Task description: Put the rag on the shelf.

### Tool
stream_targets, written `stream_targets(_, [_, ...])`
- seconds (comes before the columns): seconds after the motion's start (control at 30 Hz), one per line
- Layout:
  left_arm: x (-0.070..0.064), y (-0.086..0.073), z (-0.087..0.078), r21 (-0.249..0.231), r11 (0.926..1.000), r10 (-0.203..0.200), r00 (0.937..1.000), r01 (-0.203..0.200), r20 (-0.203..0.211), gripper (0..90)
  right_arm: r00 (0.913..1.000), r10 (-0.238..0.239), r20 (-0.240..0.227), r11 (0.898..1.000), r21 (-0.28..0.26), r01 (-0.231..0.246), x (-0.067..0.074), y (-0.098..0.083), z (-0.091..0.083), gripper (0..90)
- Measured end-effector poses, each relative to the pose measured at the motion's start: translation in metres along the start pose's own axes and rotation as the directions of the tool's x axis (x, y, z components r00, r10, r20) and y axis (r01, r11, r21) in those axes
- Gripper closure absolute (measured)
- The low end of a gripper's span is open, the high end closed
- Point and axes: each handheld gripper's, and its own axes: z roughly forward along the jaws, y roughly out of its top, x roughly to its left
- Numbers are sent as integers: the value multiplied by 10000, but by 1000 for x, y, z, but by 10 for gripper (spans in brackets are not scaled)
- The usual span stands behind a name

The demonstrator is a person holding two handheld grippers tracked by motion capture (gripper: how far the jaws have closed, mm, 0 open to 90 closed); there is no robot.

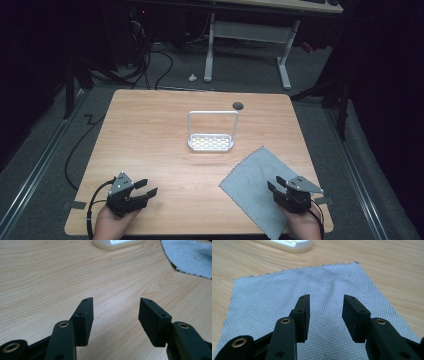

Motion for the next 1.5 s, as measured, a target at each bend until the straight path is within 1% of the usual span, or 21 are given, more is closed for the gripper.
stream_targets(0.07, [-1,-1,1,1,10000,99,9999,-99,-18,457,9997,224,-34,9997,-26,-224,-3,0,3,588])
stream_targets(0.13, [-1,0,1,-103,9999,137,9999,-138,-95,458,9998,204,40,9998,-46,-204,-6,-1,3,588])
stream_targets(0.27, [2,0,0,-262,9996,-62,9999,60,-83,461,9997,257,59,9996,-122,-256,-8,-2,-1,586])
stream_targets(0.43, [5,-3,-5,-358,9990,-257,9996,252,-144,464,9999,-115,-122,9999,-86,114,1,3,0,605])
stream_targets(0.5, [7,-4,-8,-406,9986,-350,9993,344,-145,465,9988,-204,-451,9997,88,208,7,5,1,697])
stream_targets(0.57, [9,-4,-8,-464,9979,-458,9989,452,-127,465,9969,-453,-651,9987,194,467,15,8,2,863])
stream_targets(0.6, [9,-4,-8,-464,9979,-458,9989,452,-127,465,9952,-563,-797,9979,272,586,19,9,2,900])
stream_targets(0.67, [10,-4,-6,-449,9974,-563,9984,559,-78,465,9893,-858,-1181,9956,277,896,27,11,4,900])
stream_targets(0.7, [10,-4,-6,-449,9974,-563,9984,559,-78,465,9893,-858,-1181,9956,277,896,27,11,4,900])
stream_targets(0.73, [10,-3,-5,-427,9976,-541,9985,537,-82,465,9833,-1045,-1488,9922,515,1133,35,11,8,900])
stream_targets(0.8, [9,-3,-6,-415,9979,-505,9987,503,-43,465,9778,-1197,-1719,9884,717,1336,42,11,13,900])
stream_targets(0.9, [9,-3,-8,-487,9975,-510,9987,508,-30,463,9712,-1419,-1913,9815,999,1631,50,12,19,900])
stream_targets(0.93, [9,-3,-8,-487,9975,-510,9987,508,-30,463,9712,-1419,-1913,9815,999,1631,50,12,19,900])
stream_targets(0.97, [10,-3,-9,-509,9973,-528,9986,526,-40,463,9670,-1533,-2034,9771,1148,1790,54,11,22,900])
stream_targets(1.0, [10,-3,-9,-509,9973,-528,9986,526,-40,463,9670,-1533,-2034,9771,1148,1790,54,11,22,900])
stream_targets(1.03, [11,-4,-10,-531,9969,-583,9983,579,-69,463,9635,-1610,-2138,9722,1339,1922,57,10,25,900])
stream_targets(1.2, [11,-5,-13,-564,9966,-609,9981,602,-118,463,9542,-1814,-2381,9584,1747,2258,62,8,33,900])
stream_targets(1.3, [11,-8,-17,-547,9965,-644,9978,634,-178,458,9498,-1909,-2480,9556,1745,2376,66,11,36,900])
stream_targets(1.33, [11,-9,-19,-536,9965,-654,9976,642,-215,458,9468,-1990,-2528,9531,1749,2470,66,12,37,900])
stream_targets(1.37, [12,-11,-21,-561,9961,-691,9972,675,-273,458,9463,-1974,-2560,9548,1688,2448,68,12,39,900])
stream_targets(1.5, [13,-16,-31,-665,9941,-892,9950,861,-450,458,9378,-2091,-2770,9512,1649,2608,75,18,46,900])
